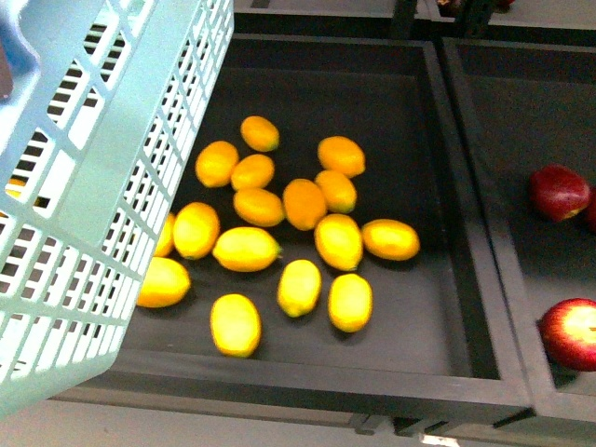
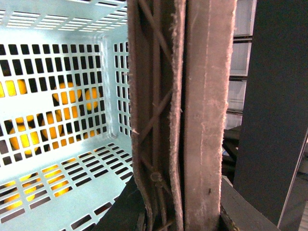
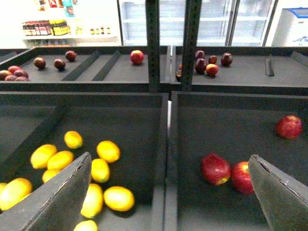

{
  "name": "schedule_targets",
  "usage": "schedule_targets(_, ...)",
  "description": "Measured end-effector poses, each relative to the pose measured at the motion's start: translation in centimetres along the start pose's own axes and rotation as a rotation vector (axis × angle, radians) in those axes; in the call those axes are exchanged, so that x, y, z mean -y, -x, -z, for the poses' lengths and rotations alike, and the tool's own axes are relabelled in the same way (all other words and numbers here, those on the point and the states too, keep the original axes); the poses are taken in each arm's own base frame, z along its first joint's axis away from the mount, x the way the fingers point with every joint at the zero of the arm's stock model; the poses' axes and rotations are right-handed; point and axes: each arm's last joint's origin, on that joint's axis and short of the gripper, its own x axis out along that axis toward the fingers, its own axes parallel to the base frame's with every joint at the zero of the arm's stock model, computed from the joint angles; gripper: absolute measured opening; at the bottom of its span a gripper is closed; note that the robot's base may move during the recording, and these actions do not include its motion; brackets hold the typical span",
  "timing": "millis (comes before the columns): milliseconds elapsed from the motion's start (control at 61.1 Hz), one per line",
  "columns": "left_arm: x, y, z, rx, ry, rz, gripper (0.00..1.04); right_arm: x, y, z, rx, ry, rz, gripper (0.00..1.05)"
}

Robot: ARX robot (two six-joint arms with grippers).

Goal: Pick lemon and mango into basket

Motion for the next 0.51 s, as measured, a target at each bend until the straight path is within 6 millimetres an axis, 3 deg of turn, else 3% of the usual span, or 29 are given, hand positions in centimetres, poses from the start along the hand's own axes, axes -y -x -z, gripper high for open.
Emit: schedule_targets(508, 0.00, 0.00, -0.01, 0.002, -0.002, 0.000, 0.19, -0.01, 0.00, 0.00, 0.000, 0.000, -0.002, 0.96)
